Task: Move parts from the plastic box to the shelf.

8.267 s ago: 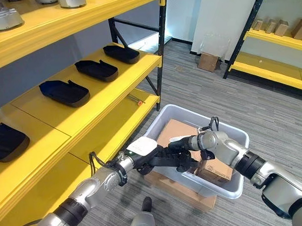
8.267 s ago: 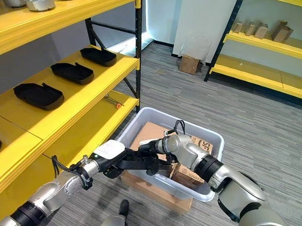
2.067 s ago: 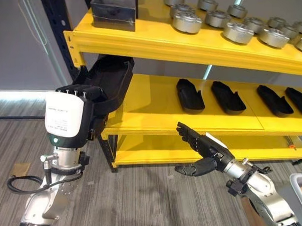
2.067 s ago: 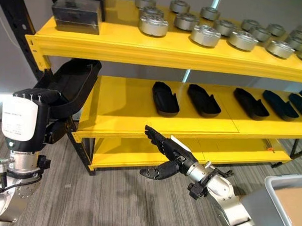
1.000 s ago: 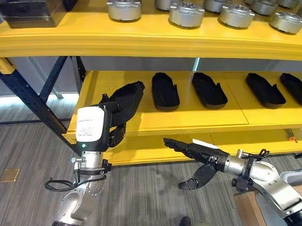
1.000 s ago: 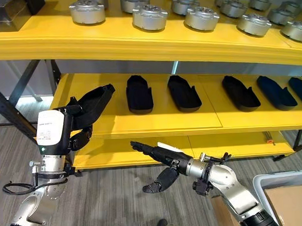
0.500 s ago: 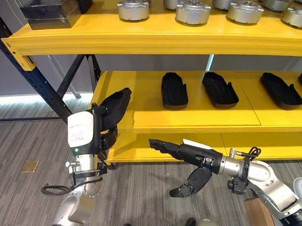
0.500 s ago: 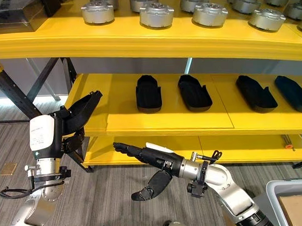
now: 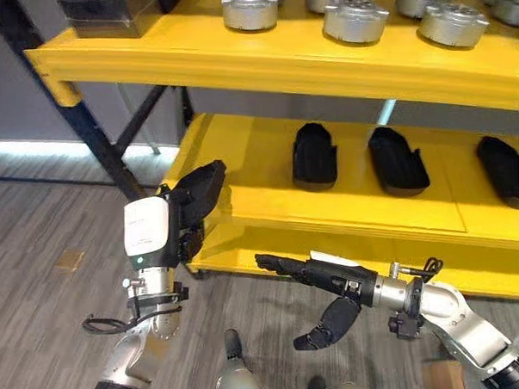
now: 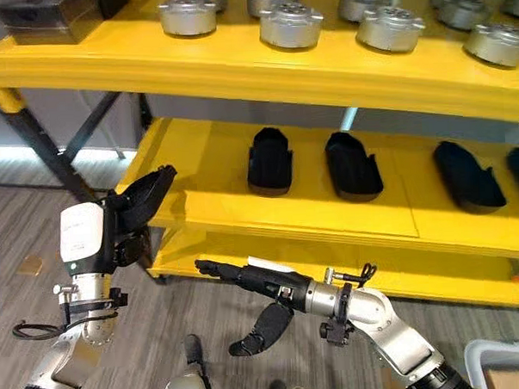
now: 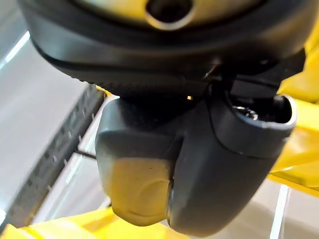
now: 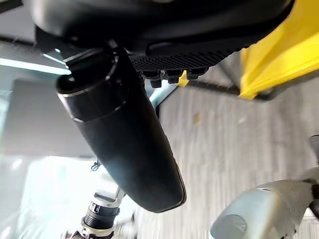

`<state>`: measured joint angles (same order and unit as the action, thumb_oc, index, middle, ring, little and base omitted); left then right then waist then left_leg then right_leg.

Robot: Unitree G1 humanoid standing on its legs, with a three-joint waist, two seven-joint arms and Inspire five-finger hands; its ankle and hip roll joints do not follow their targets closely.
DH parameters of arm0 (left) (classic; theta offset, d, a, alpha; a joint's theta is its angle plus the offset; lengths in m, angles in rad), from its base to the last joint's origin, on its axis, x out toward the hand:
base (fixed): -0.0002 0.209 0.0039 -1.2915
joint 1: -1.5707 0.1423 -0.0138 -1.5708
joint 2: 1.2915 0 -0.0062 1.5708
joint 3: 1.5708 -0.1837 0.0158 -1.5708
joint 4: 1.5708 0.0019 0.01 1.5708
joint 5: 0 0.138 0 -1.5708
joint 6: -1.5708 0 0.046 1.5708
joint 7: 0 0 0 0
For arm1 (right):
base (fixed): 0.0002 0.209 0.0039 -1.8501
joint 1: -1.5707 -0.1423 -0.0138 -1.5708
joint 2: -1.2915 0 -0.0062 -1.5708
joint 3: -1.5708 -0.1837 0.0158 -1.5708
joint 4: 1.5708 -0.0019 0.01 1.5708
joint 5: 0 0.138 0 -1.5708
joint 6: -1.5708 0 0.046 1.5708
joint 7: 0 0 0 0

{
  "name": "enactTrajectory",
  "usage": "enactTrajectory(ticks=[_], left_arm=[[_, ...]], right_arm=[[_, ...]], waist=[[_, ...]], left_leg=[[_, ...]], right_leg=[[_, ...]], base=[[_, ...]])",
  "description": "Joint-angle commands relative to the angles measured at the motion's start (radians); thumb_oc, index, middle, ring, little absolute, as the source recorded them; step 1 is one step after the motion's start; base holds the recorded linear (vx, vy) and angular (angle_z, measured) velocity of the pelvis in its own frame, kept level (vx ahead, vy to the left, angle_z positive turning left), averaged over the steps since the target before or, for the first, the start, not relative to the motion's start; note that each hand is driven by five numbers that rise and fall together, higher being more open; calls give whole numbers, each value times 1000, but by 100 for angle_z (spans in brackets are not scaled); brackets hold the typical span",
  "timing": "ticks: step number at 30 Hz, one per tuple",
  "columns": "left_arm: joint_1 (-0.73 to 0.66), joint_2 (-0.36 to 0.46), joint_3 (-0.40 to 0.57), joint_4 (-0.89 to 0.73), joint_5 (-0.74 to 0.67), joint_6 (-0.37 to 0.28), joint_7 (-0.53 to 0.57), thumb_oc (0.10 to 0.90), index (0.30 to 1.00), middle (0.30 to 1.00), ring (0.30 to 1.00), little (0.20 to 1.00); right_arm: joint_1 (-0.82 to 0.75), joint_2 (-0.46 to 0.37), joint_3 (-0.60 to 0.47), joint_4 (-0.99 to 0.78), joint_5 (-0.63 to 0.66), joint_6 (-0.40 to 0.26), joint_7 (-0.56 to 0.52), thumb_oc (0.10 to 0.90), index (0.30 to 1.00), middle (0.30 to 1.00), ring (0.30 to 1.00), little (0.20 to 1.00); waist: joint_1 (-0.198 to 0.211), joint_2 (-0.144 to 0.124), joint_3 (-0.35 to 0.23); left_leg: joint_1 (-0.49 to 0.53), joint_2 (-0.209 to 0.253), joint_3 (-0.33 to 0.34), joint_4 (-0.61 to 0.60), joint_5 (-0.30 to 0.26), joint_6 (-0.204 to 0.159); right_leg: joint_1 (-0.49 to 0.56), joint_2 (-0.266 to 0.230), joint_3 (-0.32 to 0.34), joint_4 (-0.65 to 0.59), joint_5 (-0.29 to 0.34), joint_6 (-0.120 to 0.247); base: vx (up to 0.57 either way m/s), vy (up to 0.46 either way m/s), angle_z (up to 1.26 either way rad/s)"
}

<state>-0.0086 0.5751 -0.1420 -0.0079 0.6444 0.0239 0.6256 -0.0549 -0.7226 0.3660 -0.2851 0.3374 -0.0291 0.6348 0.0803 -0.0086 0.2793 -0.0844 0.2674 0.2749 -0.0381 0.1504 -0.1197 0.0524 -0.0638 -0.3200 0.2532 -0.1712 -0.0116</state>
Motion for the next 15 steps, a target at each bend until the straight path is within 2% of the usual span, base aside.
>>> enactTrajectory(ticks=[1,5,6,7,13,15], left_arm=[[-115,74,82,-137,68,-44,74,400,300,300,300,300],[-130,77,84,-127,86,-63,58,400,300,300,300,300],[-145,79,80,-131,110,-77,34,400,300,300,300,300],[-150,85,73,-132,109,-75,29,400,300,300,300,300],[-152,77,60,-132,133,-67,36,400,300,300,300,300],[-143,78,67,-133,145,-59,42,400,300,300,300,300]], right_arm=[[-30,46,-47,-118,92,-110,7,900,1000,1000,1000,1000],[-12,55,-65,-126,102,-99,22,900,1000,1000,1000,1000],[-1,79,-72,-135,94,-76,30,900,1000,1000,1000,1000],[2,85,-74,-139,90,-64,34,900,1000,1000,1000,1000],[-7,90,-62,-130,46,-38,32,900,1000,1000,1000,1000],[-9,88,-58,-125,55,-35,29,900,1000,1000,1000,1000]], waist=[[-19,-31,-98],[-22,-48,-108],[-28,-69,-121],[-24,-77,-122],[-18,-93,-120],[-14,-102,-121]], left_leg=[[30,-16,29,-21,71,-15],[42,-34,34,-10,42,1],[53,-56,54,-10,22,7],[54,-61,62,-9,15,8],[28,-46,78,10,14,1],[32,-44,71,9,1,-12]], right_leg=[[117,-99,-46,-36,18,104],[138,-108,-36,-68,37,118],[156,-122,-36,-125,75,143],[165,-124,-33,-152,88,150],[170,-122,-38,-181,94,148],[176,-122,-36,-183,83,153]], base=[[117,127,-53],[121,91,-3],[190,114,3],[205,120,-2],[51,-3,-12],[87,-45,-5]])
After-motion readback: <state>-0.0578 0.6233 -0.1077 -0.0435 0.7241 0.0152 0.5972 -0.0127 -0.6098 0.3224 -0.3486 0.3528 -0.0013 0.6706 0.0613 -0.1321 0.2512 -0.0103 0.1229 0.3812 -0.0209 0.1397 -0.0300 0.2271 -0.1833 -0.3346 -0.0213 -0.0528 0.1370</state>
